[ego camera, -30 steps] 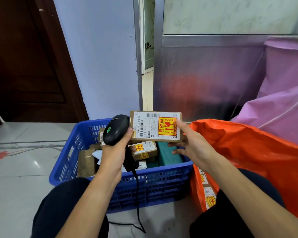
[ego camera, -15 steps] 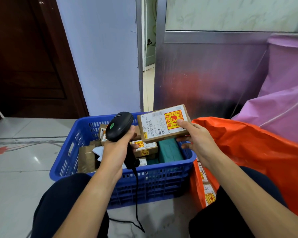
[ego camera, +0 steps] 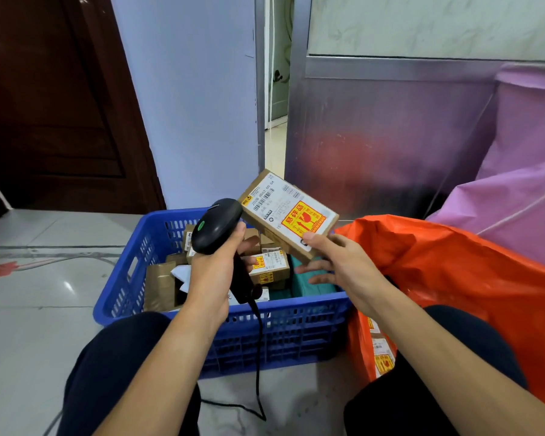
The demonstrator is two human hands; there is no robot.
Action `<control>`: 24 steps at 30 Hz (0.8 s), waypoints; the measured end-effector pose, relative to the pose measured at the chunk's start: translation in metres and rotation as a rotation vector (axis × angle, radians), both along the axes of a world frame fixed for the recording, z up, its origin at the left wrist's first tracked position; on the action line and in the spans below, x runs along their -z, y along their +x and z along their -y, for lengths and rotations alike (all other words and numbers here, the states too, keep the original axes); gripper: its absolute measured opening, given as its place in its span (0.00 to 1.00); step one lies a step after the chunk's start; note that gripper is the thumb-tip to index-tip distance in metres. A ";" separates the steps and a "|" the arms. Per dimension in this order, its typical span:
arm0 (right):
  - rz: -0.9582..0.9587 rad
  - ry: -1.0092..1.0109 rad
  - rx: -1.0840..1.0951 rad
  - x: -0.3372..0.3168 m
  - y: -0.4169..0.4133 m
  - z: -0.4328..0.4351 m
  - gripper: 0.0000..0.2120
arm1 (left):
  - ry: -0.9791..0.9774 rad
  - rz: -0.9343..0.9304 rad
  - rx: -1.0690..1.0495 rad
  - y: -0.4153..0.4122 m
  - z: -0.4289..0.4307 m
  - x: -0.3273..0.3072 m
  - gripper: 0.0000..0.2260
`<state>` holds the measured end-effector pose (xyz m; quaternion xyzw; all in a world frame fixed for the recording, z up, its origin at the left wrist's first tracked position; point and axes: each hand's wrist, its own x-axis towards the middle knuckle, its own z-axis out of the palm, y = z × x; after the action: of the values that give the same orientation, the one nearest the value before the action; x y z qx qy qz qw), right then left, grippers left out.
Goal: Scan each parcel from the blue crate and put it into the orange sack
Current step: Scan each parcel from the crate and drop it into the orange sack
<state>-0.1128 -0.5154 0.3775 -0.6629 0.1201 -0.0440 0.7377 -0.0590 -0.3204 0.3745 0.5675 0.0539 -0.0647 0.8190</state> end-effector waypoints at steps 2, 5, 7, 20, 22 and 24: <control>-0.012 -0.031 -0.059 0.002 -0.001 -0.008 0.25 | -0.034 -0.008 -0.007 0.001 0.000 0.000 0.13; -0.028 -0.088 -0.153 0.006 -0.004 -0.020 0.22 | -0.082 -0.050 0.060 0.002 0.002 0.005 0.15; -0.028 -0.093 -0.167 0.009 -0.005 -0.025 0.20 | -0.146 -0.100 0.135 0.001 0.004 0.008 0.14; -0.017 -0.100 -0.087 0.014 -0.004 -0.029 0.14 | -0.073 -0.172 0.156 0.004 0.014 0.018 0.12; -0.024 -0.096 -0.100 0.015 -0.005 -0.029 0.13 | -0.047 -0.162 0.141 0.004 0.015 0.018 0.10; -0.024 -0.099 -0.109 0.015 -0.006 -0.030 0.15 | -0.037 -0.148 0.139 0.004 0.014 0.017 0.09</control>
<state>-0.1183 -0.4857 0.3622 -0.7045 0.0902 -0.0018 0.7039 -0.0551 -0.3345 0.3572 0.5485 0.0736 -0.1643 0.8166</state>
